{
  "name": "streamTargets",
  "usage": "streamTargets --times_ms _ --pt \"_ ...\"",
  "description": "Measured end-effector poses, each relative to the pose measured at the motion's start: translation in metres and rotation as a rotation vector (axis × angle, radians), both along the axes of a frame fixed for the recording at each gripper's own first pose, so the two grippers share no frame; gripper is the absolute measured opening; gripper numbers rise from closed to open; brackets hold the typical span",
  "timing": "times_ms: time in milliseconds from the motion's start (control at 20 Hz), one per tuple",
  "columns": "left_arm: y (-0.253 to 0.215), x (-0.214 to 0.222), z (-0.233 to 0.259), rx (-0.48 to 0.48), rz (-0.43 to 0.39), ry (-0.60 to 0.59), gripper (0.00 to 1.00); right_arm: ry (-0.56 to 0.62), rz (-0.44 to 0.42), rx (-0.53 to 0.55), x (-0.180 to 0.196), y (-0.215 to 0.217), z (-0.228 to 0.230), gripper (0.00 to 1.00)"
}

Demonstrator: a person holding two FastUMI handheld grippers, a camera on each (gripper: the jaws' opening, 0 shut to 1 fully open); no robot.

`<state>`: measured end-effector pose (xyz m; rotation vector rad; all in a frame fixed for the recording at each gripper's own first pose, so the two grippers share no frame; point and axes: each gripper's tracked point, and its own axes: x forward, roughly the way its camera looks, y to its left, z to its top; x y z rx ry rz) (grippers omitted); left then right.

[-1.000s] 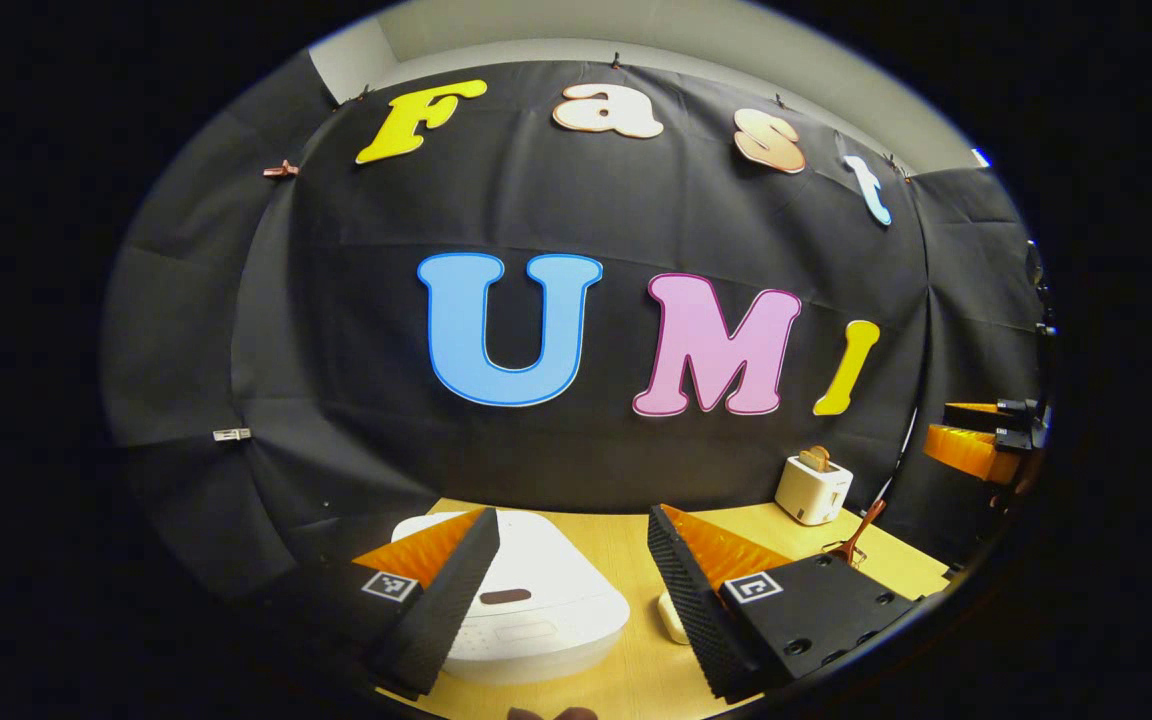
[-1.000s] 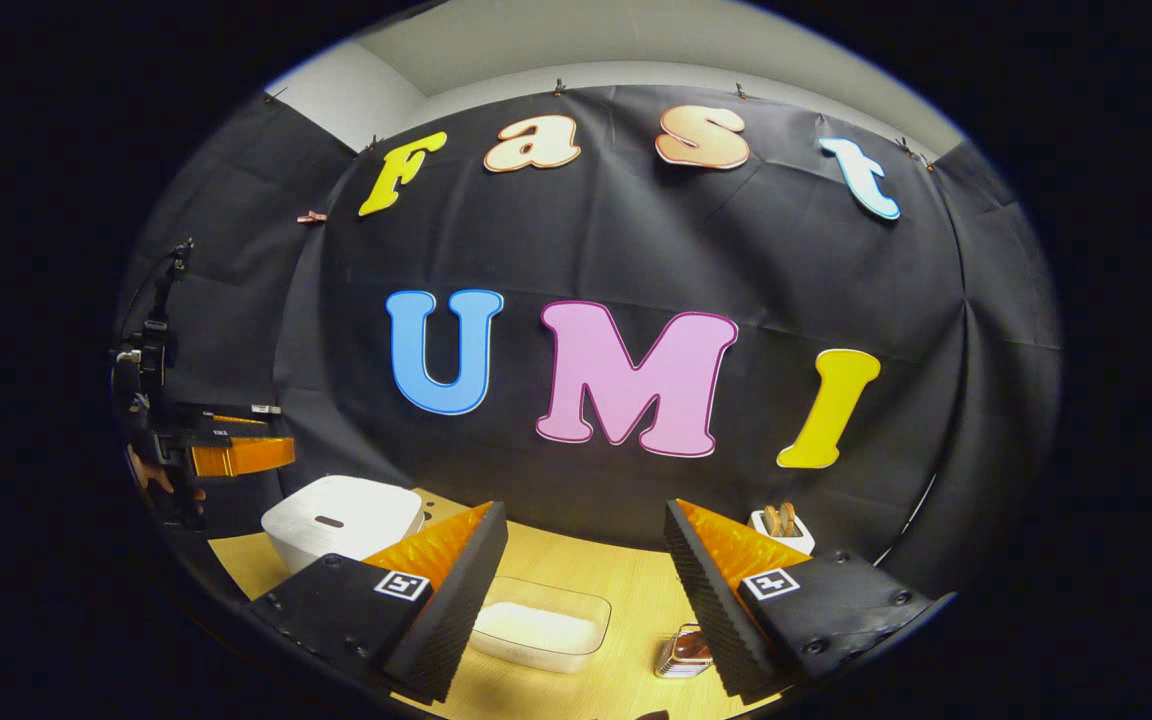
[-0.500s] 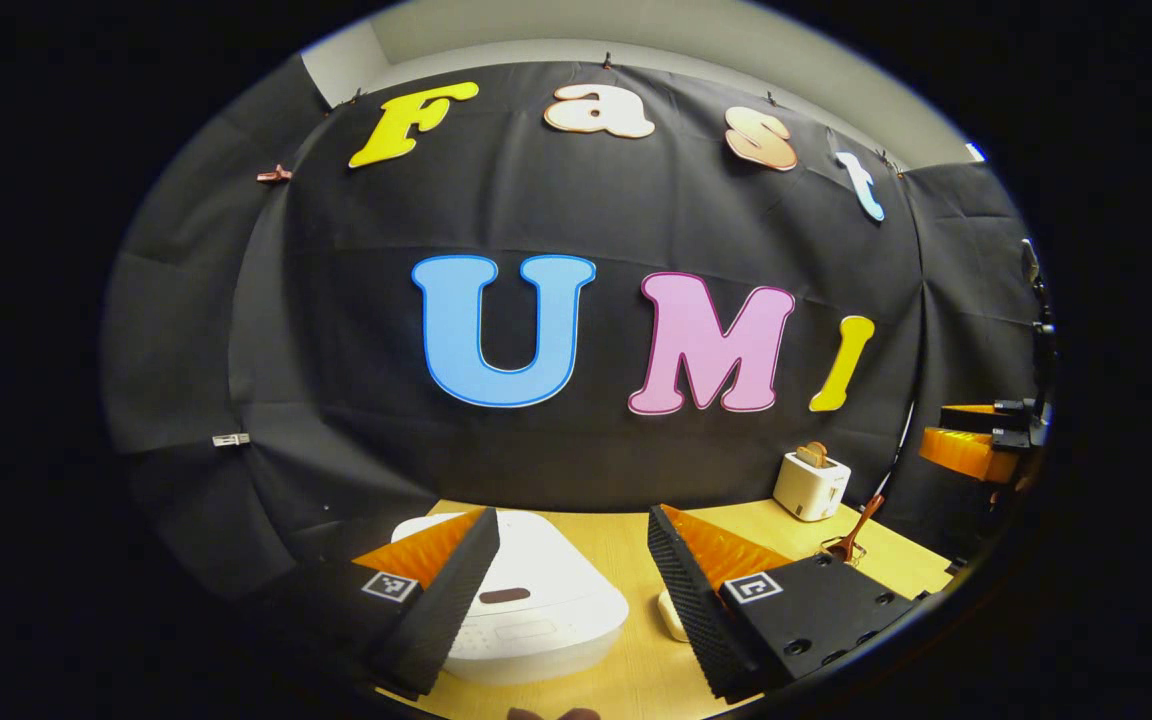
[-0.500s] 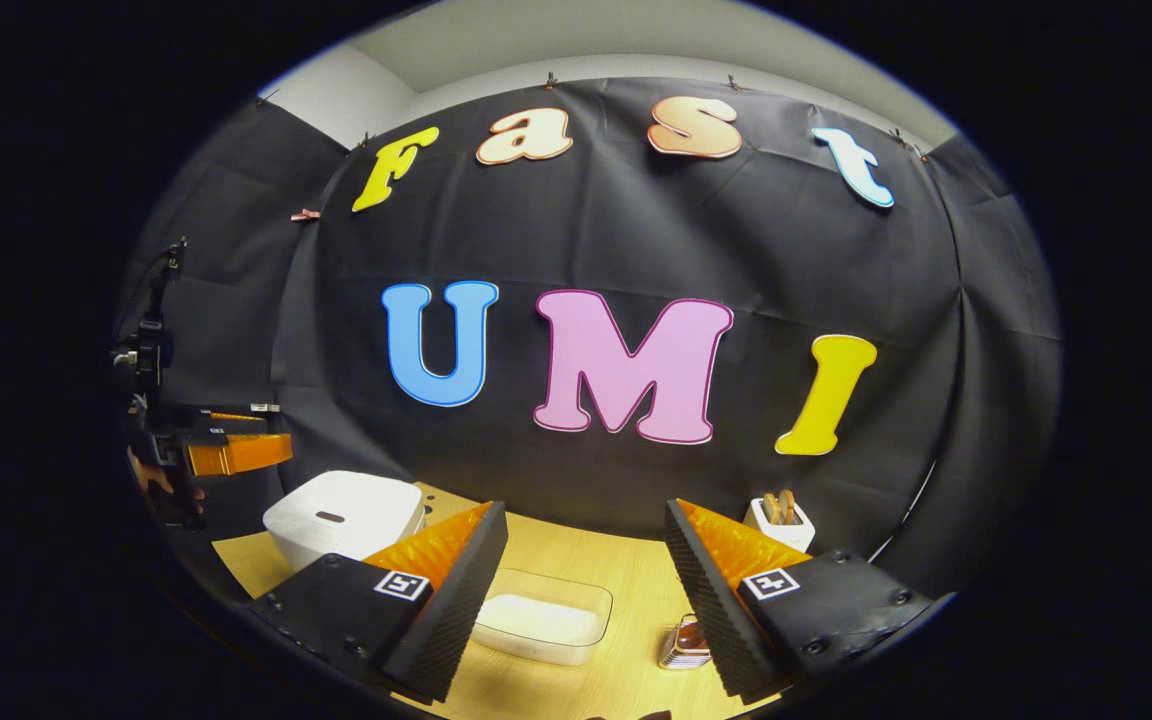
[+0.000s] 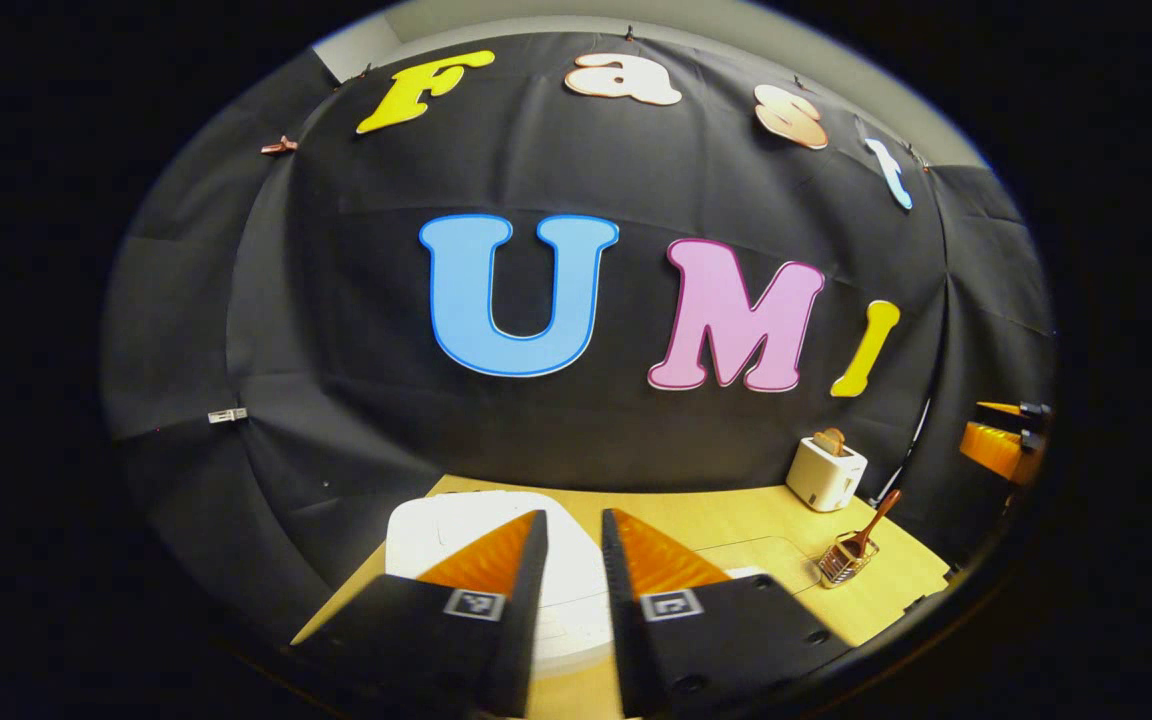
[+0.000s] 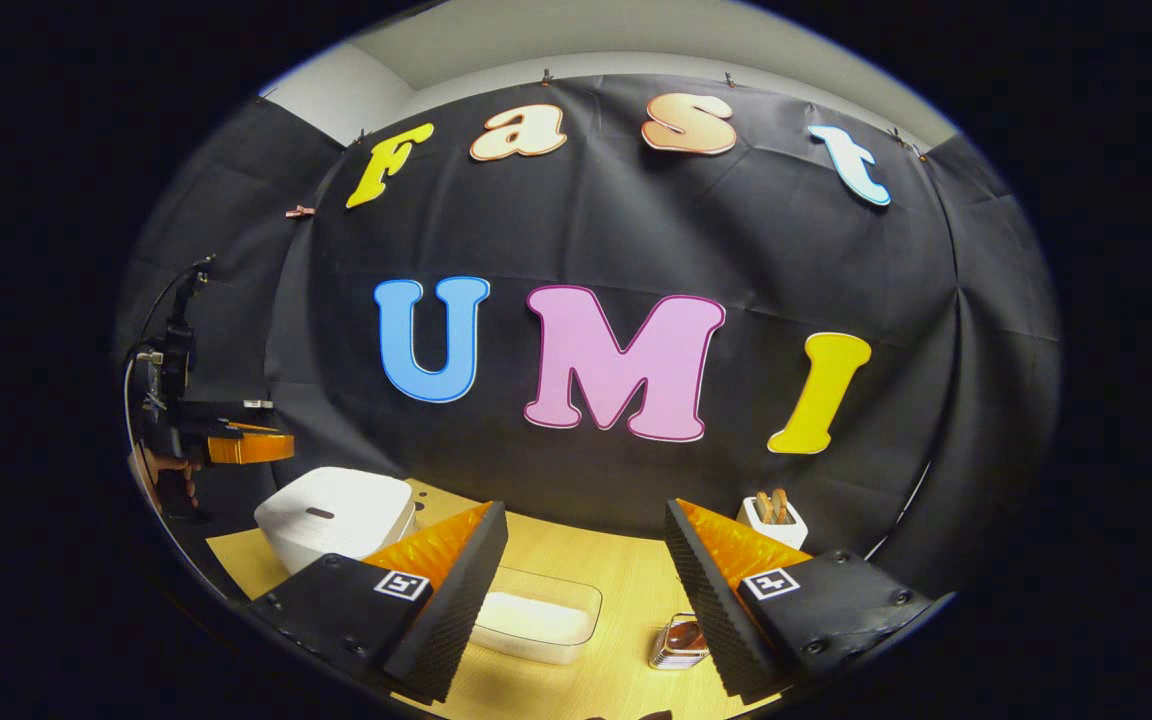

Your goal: Close the left gripper, press the button to open the rice cooker; take a wooden spoon from the chopstick holder with the right hand, scoop a spoonful of rice and pour it into the rice cooker, then put the wooden spoon back into the chopstick holder.

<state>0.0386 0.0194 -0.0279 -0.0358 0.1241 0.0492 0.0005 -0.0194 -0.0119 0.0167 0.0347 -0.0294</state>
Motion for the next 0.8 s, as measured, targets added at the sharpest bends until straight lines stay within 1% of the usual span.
streamTargets --times_ms 50,100,150,250,350,600,800 --pt "0.008 0.005 -0.006 0.007 0.035 0.017 0.22 0.002 -0.003 0.002 0.002 -0.004 -0.001 0.97" --pt "0.015 0.008 -0.013 0.006 0.056 0.037 0.14 0.005 -0.006 0.005 0.003 -0.006 -0.002 0.97" --pt "0.016 0.011 -0.021 -0.007 0.053 0.062 0.06 0.008 -0.007 0.006 0.004 -0.008 -0.003 0.97" --pt "0.017 0.021 -0.042 -0.033 0.044 0.114 0.05 0.012 -0.013 0.005 0.005 -0.013 -0.005 0.97" --pt "0.025 0.031 -0.057 -0.051 0.055 0.159 0.05 0.022 -0.017 0.007 0.007 -0.016 -0.009 0.97" --pt "0.033 0.05 -0.088 -0.064 0.057 0.245 0.05 0.04 -0.035 0.011 0.009 -0.026 -0.016 0.97" --pt "0.039 0.056 -0.114 -0.068 0.075 0.315 0.05 0.045 -0.059 0.013 0.008 -0.034 -0.02 0.97"
